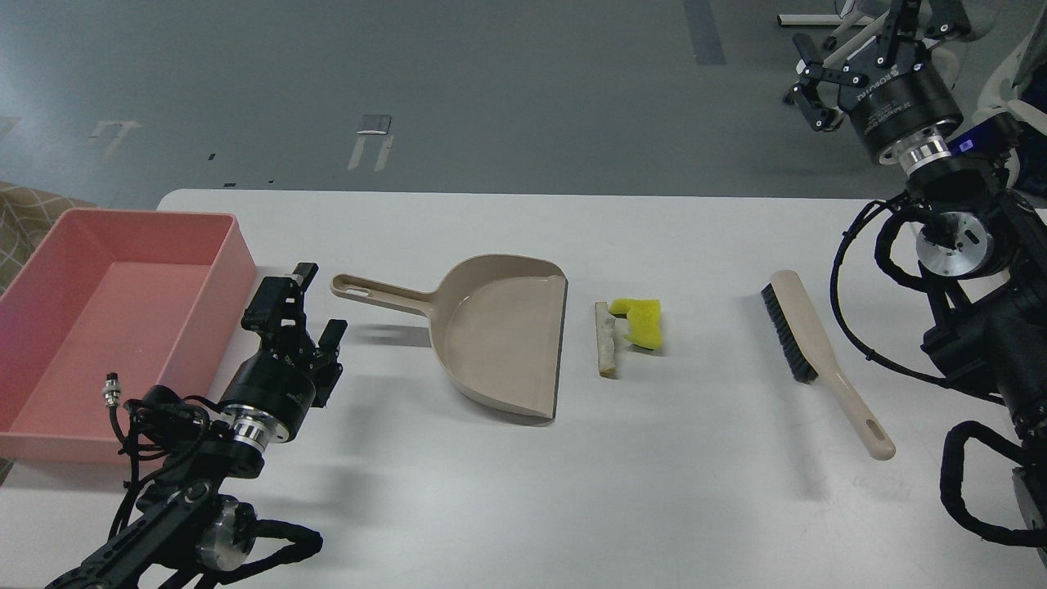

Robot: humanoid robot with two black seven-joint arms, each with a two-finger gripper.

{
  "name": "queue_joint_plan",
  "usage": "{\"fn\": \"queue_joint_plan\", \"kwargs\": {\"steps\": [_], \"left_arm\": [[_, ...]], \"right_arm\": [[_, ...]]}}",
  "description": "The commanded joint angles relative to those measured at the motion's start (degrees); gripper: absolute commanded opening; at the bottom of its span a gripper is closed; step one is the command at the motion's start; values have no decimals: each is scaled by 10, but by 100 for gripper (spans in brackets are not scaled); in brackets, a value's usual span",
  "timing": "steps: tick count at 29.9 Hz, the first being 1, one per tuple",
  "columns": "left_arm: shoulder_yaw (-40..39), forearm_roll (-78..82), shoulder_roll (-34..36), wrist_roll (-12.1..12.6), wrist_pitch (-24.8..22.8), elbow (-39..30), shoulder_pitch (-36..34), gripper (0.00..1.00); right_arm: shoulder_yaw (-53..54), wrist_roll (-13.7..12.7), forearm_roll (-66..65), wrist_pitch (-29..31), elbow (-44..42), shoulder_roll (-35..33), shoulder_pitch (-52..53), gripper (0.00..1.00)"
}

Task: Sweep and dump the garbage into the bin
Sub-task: 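Position the left gripper around the dustpan handle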

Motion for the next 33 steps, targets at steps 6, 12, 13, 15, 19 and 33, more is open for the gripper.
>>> {"fn": "queue_joint_plan", "kwargs": {"steps": [6,12,13,15,19,33], "left_arm": [[7,-5,-55,-10,2,33,-3,97],[6,-2,-75,-51,3,95,-24,97],[7,-2,-77,-54,3,103,-33,97],[5,-4,-83,-55,7,127,-54,97],[11,1,-84,-58,36,150,-85,97],[27,1,-86,-75,37,156,-87,94]], "right_arm": [[-2,0,0,0,1,-2,-5,100],[0,0,0,0,2,0,-6,100],[0,0,0,0,2,0,-5,100],[0,0,0,0,4,-1,-6,100],[-1,0,0,0,4,-1,-6,100],[-1,0,0,0,3,1,-6,100]]}}
